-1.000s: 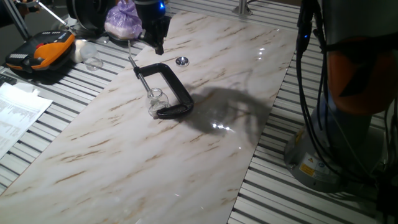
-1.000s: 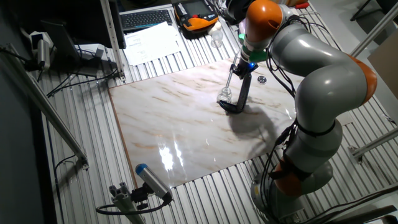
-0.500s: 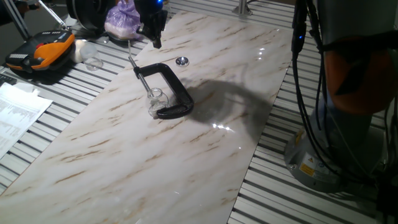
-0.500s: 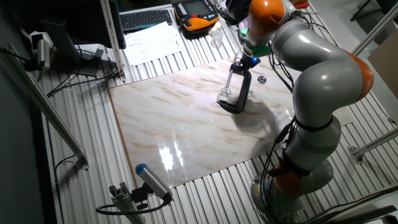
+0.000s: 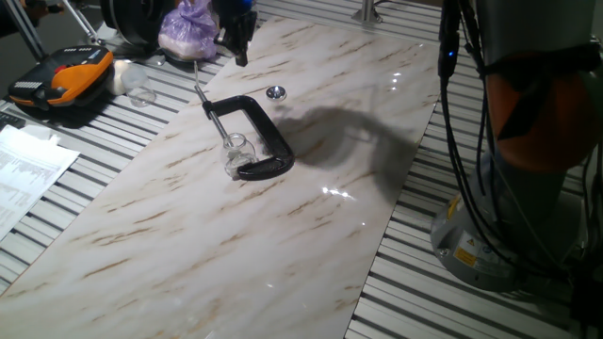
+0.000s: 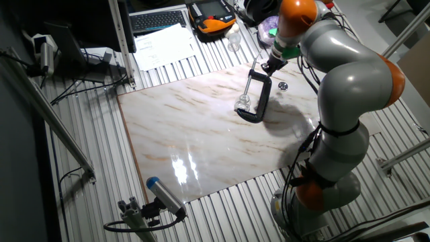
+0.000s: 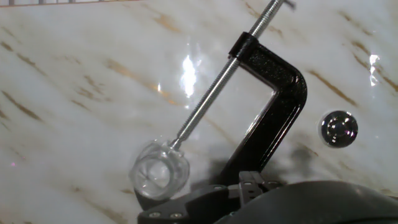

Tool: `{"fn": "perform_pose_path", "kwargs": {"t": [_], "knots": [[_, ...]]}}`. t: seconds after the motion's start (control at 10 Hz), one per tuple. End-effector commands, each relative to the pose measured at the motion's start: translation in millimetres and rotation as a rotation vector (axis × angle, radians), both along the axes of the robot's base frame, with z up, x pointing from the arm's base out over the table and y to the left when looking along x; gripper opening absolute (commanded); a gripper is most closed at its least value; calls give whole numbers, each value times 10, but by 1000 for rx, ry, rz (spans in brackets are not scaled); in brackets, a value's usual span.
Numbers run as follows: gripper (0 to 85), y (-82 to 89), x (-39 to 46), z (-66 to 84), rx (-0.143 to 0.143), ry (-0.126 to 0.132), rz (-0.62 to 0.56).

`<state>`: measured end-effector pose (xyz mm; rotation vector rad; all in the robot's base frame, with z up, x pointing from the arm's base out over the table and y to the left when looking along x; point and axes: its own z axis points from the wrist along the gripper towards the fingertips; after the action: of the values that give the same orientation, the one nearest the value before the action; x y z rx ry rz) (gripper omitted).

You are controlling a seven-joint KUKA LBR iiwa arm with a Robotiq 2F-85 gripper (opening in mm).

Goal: Screw the lid onto the jar

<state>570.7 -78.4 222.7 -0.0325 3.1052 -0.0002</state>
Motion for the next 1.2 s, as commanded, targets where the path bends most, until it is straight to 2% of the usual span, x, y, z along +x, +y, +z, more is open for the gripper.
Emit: {"fn": "perform_pose_path", "kwargs": {"t": [0.0, 0.3, 0.6, 0.8, 1.1], "knots": [[0, -60, 17, -11, 4, -1, 4], [0, -286, 95, -6, 0, 4, 20], [0, -536, 191, -140, 0, 2, 32], [0, -651, 204, -201, -6, 4, 22], [0, -774, 185, -253, -20, 25, -1]]}}
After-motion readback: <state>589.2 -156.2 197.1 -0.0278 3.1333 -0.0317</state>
